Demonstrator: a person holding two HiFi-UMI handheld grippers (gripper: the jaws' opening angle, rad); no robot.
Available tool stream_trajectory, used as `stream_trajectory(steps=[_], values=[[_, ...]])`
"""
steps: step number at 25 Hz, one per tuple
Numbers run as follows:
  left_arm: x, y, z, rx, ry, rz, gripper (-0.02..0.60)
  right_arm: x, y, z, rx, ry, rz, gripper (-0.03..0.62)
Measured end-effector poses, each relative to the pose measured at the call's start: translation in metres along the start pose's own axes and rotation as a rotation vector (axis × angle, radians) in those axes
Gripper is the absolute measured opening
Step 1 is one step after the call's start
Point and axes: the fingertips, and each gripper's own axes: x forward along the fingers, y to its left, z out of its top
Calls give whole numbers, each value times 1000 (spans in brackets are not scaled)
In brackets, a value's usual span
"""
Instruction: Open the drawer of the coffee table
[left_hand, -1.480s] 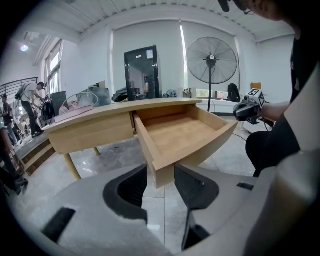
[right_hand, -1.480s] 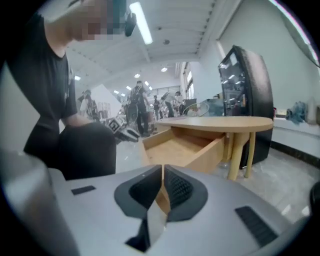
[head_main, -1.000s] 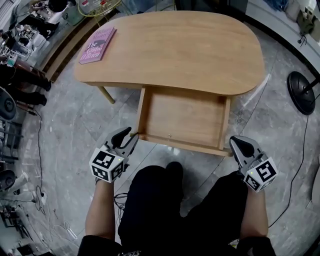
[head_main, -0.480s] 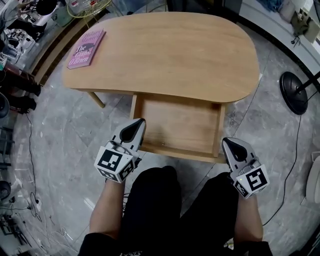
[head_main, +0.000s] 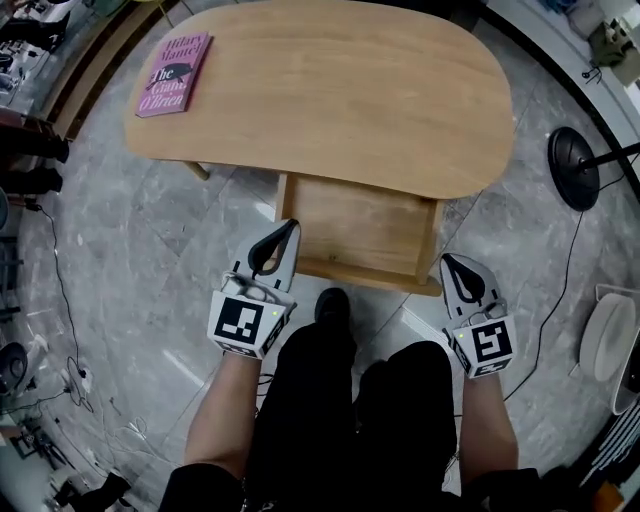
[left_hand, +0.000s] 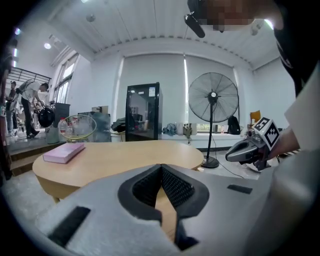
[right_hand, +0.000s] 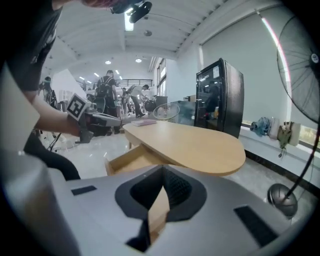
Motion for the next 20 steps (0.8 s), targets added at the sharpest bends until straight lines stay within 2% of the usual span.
stream_trajectory(steps=[4,7,9,13,16,19,20], values=[[-37,-14,71,-82,-33,-20,9,-34,21,59,32,-15,68,6],[-70,-20,108,-68,-15,17,9,-71,34,94,79,11,81,6],[-91,-27,134,-64,-6,17,9,-95,43,123,119,-8,99,6],[-122,-68,196,-138,-35,-103,9,-148,57,176,115,-55,124,5],[-142,-95,231,-148,-12,-138,9,-190,69,205,124,-82,143,6],[-157,-121,260,-195,10,-183,9,-231,84,233,126,-134,177,14],[-162,-130,272,-183,4,-198,9,-244,87,241,129,-149,182,18]])
